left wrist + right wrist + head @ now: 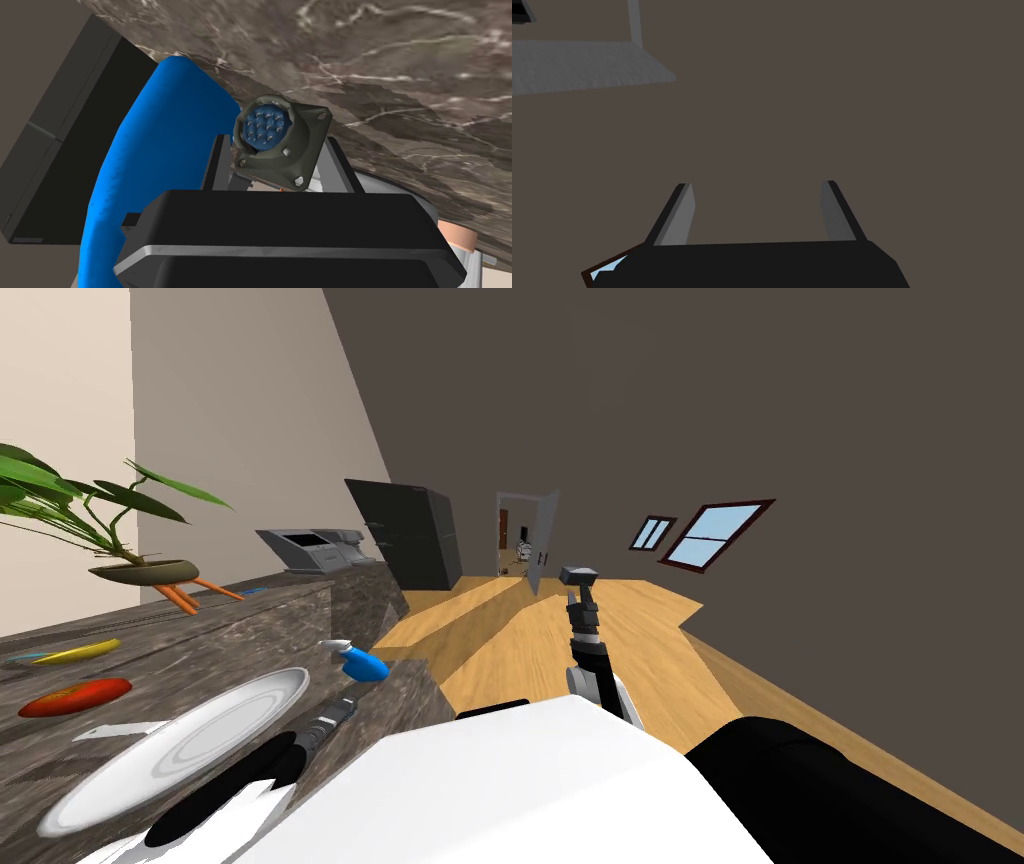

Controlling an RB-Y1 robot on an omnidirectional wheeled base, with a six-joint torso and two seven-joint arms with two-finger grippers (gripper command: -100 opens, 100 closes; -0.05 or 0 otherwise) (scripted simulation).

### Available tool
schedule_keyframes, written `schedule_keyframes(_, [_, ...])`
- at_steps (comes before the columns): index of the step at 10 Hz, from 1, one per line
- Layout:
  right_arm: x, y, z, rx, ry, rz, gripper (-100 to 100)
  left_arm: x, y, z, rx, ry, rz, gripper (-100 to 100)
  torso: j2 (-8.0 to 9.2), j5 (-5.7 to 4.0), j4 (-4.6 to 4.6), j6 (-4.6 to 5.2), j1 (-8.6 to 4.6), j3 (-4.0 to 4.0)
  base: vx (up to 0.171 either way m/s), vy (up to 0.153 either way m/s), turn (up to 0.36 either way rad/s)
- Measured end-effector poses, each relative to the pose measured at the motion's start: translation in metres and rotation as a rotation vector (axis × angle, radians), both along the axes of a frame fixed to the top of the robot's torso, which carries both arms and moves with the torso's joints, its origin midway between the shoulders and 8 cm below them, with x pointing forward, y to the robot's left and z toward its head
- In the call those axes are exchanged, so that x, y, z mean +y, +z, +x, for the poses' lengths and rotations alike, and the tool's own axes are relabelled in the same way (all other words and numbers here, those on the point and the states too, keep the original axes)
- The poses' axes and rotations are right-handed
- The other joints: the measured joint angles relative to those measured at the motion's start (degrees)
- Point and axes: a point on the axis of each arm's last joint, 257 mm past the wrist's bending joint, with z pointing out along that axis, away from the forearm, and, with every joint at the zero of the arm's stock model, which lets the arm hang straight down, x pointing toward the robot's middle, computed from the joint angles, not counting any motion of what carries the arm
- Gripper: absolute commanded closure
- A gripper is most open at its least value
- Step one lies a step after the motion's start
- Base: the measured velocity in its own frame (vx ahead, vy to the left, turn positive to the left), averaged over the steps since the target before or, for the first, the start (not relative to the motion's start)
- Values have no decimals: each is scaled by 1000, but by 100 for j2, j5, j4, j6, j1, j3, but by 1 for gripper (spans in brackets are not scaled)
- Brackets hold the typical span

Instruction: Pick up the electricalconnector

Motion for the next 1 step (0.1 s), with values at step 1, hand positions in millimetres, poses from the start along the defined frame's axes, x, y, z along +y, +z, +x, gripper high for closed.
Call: schedule_keyframes(1, [0, 0, 0, 0, 0, 0, 0, -1, 0, 0, -1, -2, 0, 0, 7, 0, 1, 5, -1, 3, 0, 0, 0])
